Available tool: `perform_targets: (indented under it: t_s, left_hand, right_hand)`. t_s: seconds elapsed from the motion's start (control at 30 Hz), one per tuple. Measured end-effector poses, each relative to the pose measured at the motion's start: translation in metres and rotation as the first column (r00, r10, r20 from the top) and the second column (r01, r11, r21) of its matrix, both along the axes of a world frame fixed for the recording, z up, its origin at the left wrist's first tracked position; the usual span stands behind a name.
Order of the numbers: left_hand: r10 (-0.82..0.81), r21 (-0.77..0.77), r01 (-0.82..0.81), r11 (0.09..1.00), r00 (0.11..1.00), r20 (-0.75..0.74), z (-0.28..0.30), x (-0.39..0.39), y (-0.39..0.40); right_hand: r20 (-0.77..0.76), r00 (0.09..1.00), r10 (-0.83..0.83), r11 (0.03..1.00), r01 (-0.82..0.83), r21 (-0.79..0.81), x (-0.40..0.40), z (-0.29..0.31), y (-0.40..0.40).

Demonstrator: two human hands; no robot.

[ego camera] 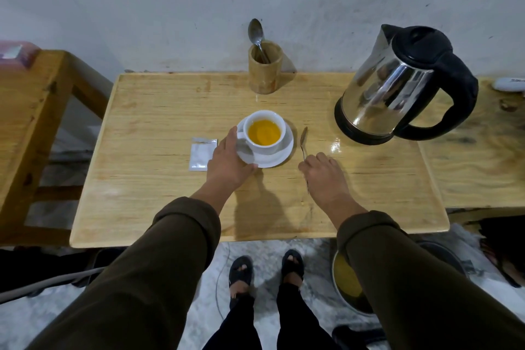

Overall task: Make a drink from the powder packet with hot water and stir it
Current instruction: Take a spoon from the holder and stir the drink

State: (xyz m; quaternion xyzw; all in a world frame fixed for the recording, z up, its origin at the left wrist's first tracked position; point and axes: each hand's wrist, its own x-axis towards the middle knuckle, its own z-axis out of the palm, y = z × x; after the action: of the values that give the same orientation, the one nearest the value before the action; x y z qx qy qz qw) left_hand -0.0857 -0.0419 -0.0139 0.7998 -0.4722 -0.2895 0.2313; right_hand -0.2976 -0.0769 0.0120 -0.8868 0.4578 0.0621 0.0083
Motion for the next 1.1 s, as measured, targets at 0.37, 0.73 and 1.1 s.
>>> perform_targets:
  t_s: [0.37, 0.73, 1.1]
  left_hand:
    - [-0.018, -0.023, 0.018, 1.000, 1.000, 0.008, -0.007, 0.003, 0.000]
    - [0.009, -0.015, -0.009, 1.000, 1.000, 0.003, -0.004, 0.002, 0.000]
    - [0.014, -0.014, -0.014, 1.000, 1.000, -0.011, -0.002, 0.000, 0.001]
  right_hand:
    - [0.366, 0.797, -0.480, 0.846, 0.312, 0.431, 0.007, -0.007, -0.006]
    - [0.358, 0.457, -0.814, 0.579, 0.602, 0.550, 0.009, -0.009, -0.007]
    - [0.301, 0.394, -0.868, 0.495, 0.658, 0.568, 0.014, -0.011, -0.009]
